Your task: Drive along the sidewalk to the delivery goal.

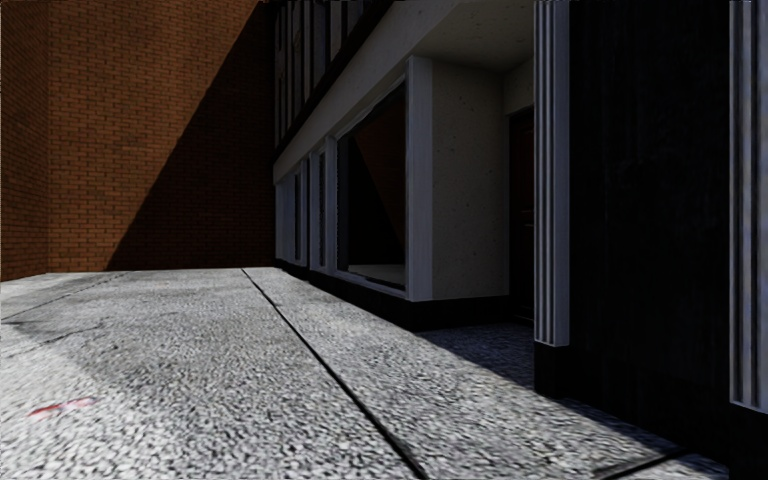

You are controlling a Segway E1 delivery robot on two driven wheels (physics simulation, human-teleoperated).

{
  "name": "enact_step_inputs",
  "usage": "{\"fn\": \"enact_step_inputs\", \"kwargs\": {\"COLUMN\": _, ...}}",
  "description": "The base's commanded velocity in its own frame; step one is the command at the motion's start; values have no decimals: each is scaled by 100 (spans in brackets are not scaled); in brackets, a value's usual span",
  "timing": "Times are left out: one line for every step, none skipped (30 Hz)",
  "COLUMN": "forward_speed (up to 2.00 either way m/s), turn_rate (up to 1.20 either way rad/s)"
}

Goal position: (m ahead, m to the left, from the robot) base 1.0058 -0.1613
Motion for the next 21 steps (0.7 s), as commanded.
{"fn": "enact_step_inputs", "kwargs": {"forward_speed": 87, "turn_rate": -100}}
{"fn": "enact_step_inputs", "kwargs": {"forward_speed": 87, "turn_rate": -100}}
{"fn": "enact_step_inputs", "kwargs": {"forward_speed": 87, "turn_rate": -98}}
{"fn": "enact_step_inputs", "kwargs": {"forward_speed": 87, "turn_rate": 0}}
{"fn": "enact_step_inputs", "kwargs": {"forward_speed": 87, "turn_rate": 0}}
{"fn": "enact_step_inputs", "kwargs": {"forward_speed": 87, "turn_rate": 0}}
{"fn": "enact_step_inputs", "kwargs": {"forward_speed": 87, "turn_rate": 0}}
{"fn": "enact_step_inputs", "kwargs": {"forward_speed": 87, "turn_rate": 0}}
{"fn": "enact_step_inputs", "kwargs": {"forward_speed": 87, "turn_rate": 0}}
{"fn": "enact_step_inputs", "kwargs": {"forward_speed": 83, "turn_rate": 0}}
{"fn": "enact_step_inputs", "kwargs": {"forward_speed": 49, "turn_rate": 0}}
{"fn": "enact_step_inputs", "kwargs": {"forward_speed": 49, "turn_rate": 0}}
{"fn": "enact_step_inputs", "kwargs": {"forward_speed": 18, "turn_rate": 0}}
{"fn": "enact_step_inputs", "kwargs": {"forward_speed": 0, "turn_rate": 0}}
{"fn": "enact_step_inputs", "kwargs": {"forward_speed": 0, "turn_rate": 7}}
{"fn": "enact_step_inputs", "kwargs": {"forward_speed": 0, "turn_rate": 14}}
{"fn": "enact_step_inputs", "kwargs": {"forward_speed": 0, "turn_rate": 17}}
{"fn": "enact_step_inputs", "kwargs": {"forward_speed": 11, "turn_rate": 23}}
{"fn": "enact_step_inputs", "kwargs": {"forward_speed": 87, "turn_rate": 25}}
{"fn": "enact_step_inputs", "kwargs": {"forward_speed": 87, "turn_rate": 25}}
{"fn": "enact_step_inputs", "kwargs": {"forward_speed": 124, "turn_rate": 26}}
